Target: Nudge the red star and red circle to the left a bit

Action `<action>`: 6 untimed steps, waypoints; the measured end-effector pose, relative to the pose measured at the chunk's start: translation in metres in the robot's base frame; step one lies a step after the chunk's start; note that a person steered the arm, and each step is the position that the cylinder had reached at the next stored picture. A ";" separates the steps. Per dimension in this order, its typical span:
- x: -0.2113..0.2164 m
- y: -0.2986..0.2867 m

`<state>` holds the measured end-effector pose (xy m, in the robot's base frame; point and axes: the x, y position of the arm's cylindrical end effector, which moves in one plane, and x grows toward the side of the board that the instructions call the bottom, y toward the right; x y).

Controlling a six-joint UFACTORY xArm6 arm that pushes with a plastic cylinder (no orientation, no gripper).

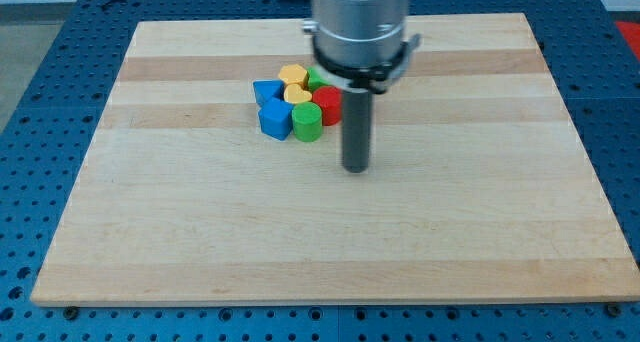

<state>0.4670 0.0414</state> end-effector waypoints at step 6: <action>-0.082 -0.045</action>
